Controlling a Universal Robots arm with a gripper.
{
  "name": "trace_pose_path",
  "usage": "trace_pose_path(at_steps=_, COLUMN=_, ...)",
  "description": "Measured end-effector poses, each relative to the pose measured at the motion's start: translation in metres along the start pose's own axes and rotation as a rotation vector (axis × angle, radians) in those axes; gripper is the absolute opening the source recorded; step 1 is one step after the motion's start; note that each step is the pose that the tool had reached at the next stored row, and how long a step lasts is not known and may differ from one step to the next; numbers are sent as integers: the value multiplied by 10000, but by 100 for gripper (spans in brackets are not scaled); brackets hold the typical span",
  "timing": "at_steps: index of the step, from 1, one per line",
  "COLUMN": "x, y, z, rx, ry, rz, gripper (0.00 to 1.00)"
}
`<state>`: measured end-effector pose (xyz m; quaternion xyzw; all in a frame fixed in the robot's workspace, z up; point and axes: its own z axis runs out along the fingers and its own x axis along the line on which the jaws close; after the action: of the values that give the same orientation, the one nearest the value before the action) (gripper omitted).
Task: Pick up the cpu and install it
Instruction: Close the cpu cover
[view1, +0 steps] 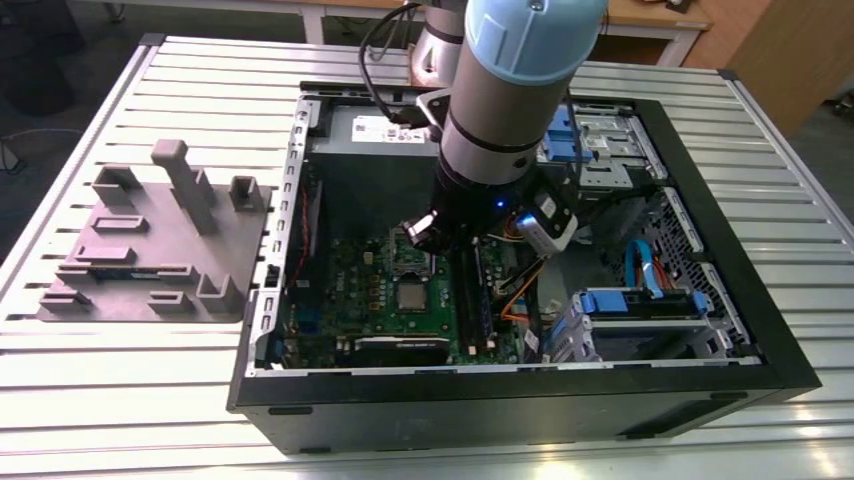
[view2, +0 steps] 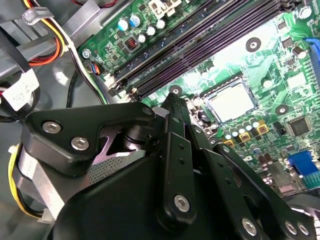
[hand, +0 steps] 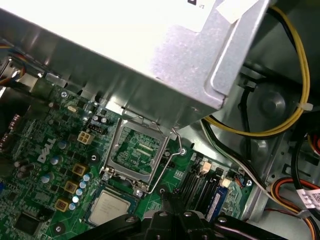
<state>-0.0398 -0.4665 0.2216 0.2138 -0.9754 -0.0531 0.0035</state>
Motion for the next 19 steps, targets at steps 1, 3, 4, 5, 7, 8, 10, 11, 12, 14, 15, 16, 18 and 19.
trace_pose_path(at_steps=1, x=0, y=0, z=0, rx=0, ry=2, rz=-13, gripper=10)
trace_pose_path(at_steps=3, x=0, y=0, z=0, rx=0, ry=2, rz=-15, gripper=10)
trace_pose_path(at_steps=4, x=0, y=0, z=0, rx=0, ry=2, rz=-15, gripper=10)
trace_pose_path(at_steps=5, x=0, y=0, z=0, rx=0, ry=3, rz=-15, gripper=10)
trace_pose_path(at_steps=7, x=0, y=0, z=0, rx=0, ry=3, rz=-15, gripper=10)
trace_pose_path(at_steps=8, x=0, y=0, z=0, rx=0, ry=3, rz=-16, gripper=10)
trace_pose_path(at_steps=10, x=0, y=0, z=0, rx=0, ry=3, rz=-16, gripper=10)
trace_pose_path(at_steps=11, x=0, y=0, z=0, rx=0, ry=4, rz=-28, gripper=10)
trace_pose_path(at_steps=12, x=0, y=0, z=0, rx=-1, ry=12, rz=-92, gripper=10)
trace_pose_path(at_steps=14, x=0, y=0, z=1, rx=-7, ry=41, rz=-388, gripper=10)
trace_pose_path(at_steps=15, x=0, y=0, z=2, rx=-10, ry=62, rz=-585, gripper=10)
trace_pose_path(at_steps=16, x=0, y=-1, z=3, rx=-15, ry=76, rz=-727, gripper=10)
trace_pose_path(at_steps=18, x=0, y=-1, z=5, rx=-250, ry=-32, rz=-835, gripper=10)
trace_pose_path(at_steps=19, x=0, y=-1, z=5, rx=-410, ry=-113, rz=-851, gripper=10)
